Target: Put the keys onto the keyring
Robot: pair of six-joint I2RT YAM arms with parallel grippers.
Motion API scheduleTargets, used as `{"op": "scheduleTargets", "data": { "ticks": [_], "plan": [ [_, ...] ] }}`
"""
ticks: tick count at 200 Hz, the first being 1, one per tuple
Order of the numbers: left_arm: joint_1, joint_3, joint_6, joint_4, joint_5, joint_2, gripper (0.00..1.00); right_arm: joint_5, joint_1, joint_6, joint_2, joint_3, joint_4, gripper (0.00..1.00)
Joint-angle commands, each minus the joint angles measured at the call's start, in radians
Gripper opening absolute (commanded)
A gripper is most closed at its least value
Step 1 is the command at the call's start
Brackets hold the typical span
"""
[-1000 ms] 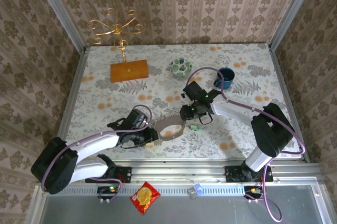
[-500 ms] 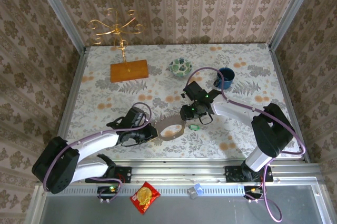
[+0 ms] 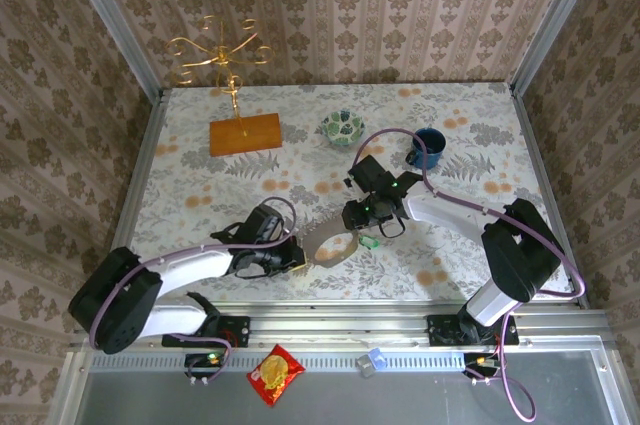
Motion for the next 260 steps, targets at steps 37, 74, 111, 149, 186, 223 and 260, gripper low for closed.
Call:
{"op": "scheduleTargets", "data": {
  "ticks": [37, 74, 111, 149, 186, 223, 260],
  "plan": [
    [-0.018, 0.017, -0.008, -0.025, -0.001, 0.005, 0.15, -0.008, 0.042, -0.014, -0.028, -0.024, -0.02, 0.37],
    [0.004, 0.038, 0.029, -0.229, -0.146, -0.151, 0.27, 0.004, 0.087, -0.013, -0.033, -0.031, -0.028, 0.37],
    [0.04, 0.036, 0.051, -0.38, -0.299, -0.33, 0.38, 0.043, 0.174, -0.004, -0.02, -0.011, -0.078, 0.37],
    [0.104, 0.059, 0.104, -0.467, -0.416, -0.44, 0.39, 0.093, 0.286, 0.012, 0.023, 0.051, -0.119, 0.38],
    [0.167, 0.056, 0.108, -0.467, -0.573, -0.535, 0.39, 0.117, 0.356, 0.017, 0.11, 0.135, -0.142, 0.38],
    [0.194, 0.027, 0.069, -0.45, -0.682, -0.621, 0.39, 0.106, 0.389, 0.014, 0.189, 0.211, -0.165, 0.37],
    [0.209, -0.004, 0.046, -0.449, -0.717, -0.679, 0.39, 0.123, 0.397, 0.015, 0.229, 0.24, -0.185, 0.36]
  ]
}}
